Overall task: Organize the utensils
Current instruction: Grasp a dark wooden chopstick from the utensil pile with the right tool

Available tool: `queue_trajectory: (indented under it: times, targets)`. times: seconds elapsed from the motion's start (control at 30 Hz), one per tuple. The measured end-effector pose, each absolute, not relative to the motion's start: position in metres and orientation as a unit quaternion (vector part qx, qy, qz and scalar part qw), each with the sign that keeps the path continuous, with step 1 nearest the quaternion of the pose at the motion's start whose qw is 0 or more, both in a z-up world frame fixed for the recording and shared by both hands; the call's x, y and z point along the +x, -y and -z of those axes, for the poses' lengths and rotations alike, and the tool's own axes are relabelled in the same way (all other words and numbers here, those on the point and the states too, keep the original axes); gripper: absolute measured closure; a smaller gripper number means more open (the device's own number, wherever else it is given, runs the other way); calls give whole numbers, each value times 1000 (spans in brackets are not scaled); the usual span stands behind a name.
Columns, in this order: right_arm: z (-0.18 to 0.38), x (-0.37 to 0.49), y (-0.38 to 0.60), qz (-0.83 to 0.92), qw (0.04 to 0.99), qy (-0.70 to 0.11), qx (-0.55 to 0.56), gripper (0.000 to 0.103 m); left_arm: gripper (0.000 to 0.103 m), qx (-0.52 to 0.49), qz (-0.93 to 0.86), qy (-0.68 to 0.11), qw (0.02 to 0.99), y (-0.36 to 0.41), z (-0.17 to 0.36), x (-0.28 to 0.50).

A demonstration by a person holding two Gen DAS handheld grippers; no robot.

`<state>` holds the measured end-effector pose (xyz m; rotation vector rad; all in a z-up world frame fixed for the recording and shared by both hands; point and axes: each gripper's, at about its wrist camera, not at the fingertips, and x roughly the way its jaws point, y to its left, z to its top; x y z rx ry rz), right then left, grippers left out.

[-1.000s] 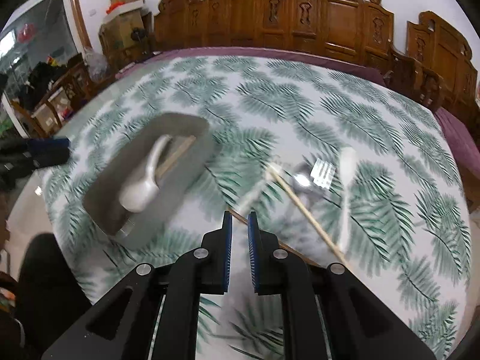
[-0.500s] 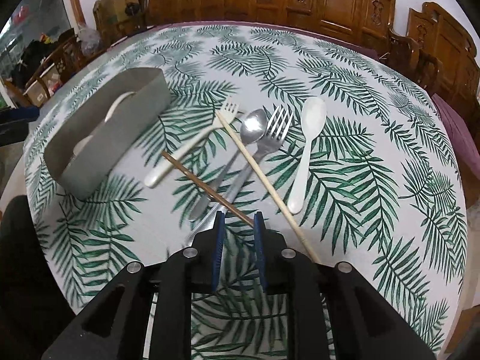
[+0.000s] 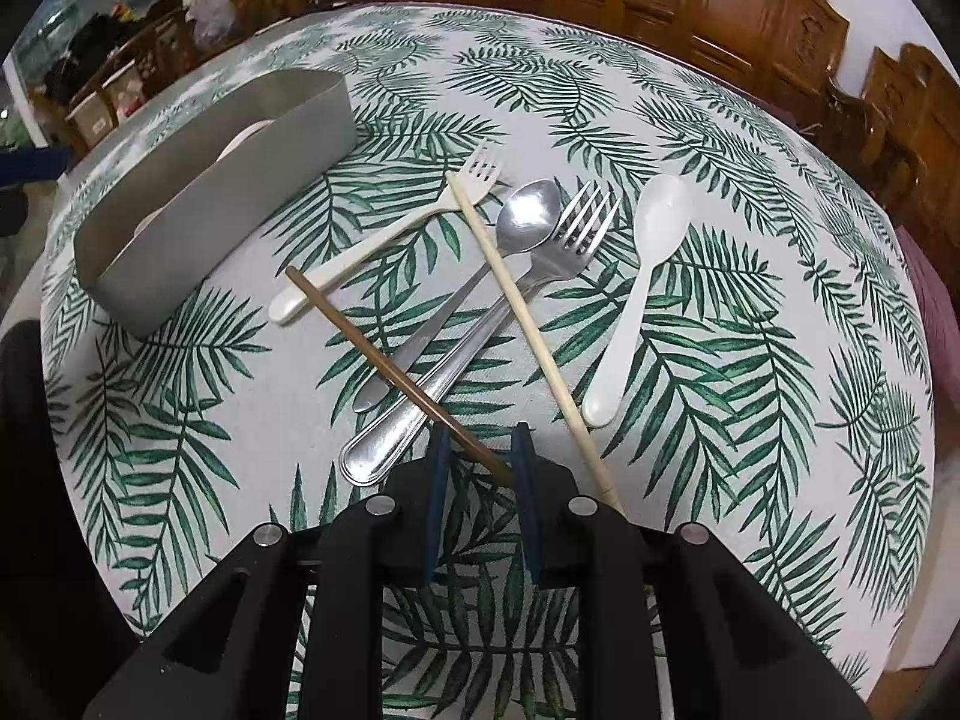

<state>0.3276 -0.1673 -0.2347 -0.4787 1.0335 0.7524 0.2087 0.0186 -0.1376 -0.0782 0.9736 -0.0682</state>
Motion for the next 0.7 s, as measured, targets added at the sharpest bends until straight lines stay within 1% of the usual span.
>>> queue_trajectory:
  times: [0.07, 0.2, 0.4, 0.5, 0.53, 0.57, 0.7]
  targets:
    - [235, 328, 166, -354, 773, -476, -227, 81, 38, -37, 34, -469, 882, -17, 138, 211]
    - [237, 327, 162, -363, 766, -471, -244, 80, 38, -34, 35, -471, 881, -13, 140, 214]
    - [238, 336, 162, -383, 762, -470, -226, 79, 38, -32, 35, -474, 879, -9, 143, 219]
    - [238, 336, 164, -389, 761, -470, -220, 83, 38, -32, 35, -477, 877, -8, 146, 222]
    - [238, 337, 165, -391, 760, -472, -215, 89, 38, -32, 35, -478, 877, -7, 147, 223]
    - [238, 337, 166, -396, 758, -476, -208, 97, 38, -32, 35, -479, 876, -8, 148, 224]
    - [236, 332, 171, -409, 754, -477, -190, 97, 38, -33, 38, -482, 875, -5, 152, 234]
